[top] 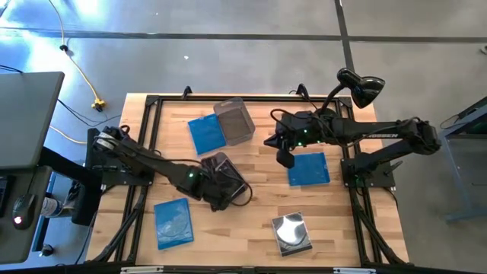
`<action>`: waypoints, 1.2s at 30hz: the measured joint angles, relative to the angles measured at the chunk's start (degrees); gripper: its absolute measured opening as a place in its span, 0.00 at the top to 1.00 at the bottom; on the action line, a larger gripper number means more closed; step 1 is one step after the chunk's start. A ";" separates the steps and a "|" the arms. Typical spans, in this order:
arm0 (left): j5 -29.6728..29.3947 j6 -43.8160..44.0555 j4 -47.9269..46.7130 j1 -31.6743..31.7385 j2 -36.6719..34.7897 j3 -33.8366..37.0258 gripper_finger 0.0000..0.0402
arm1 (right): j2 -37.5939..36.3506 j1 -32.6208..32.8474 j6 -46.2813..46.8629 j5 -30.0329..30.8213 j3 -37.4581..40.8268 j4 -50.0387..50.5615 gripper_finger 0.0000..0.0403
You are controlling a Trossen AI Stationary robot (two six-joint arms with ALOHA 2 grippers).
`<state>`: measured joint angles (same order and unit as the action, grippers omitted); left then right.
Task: Pick & place jewel cases by type
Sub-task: Put the black CD case into the bottom black bin
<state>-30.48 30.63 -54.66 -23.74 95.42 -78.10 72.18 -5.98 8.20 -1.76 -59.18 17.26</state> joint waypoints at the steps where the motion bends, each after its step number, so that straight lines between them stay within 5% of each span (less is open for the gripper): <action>1: -1.38 1.40 -3.16 -0.43 0.00 -1.77 1.00 | -0.66 0.45 -1.48 0.38 0.00 0.85 0.98; 10: -10.50 11.93 -36.13 -1.48 -0.12 -17.26 1.00 | -5.22 11.26 -5.20 13.66 0.00 14.71 1.00; 17: -13.31 10.79 -35.33 0.11 -7.59 -14.56 1.00 | -1.94 21.26 4.43 19.03 0.06 23.51 1.00; 22: -10.77 7.24 -23.53 1.23 -12.34 -8.15 1.00 | -0.14 29.50 6.12 15.67 0.07 21.72 1.00; 31: 5.36 -13.77 12.35 4.56 -11.98 3.99 1.00 | 6.92 42.67 13.71 10.35 0.07 17.53 1.00; 36: 8.97 -16.01 22.62 6.54 -11.67 6.67 1.00 | 13.94 50.90 14.10 7.33 -0.04 3.21 1.00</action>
<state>-21.52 14.62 -32.04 -17.20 83.74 -71.43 86.12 44.92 22.30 5.58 -59.22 20.48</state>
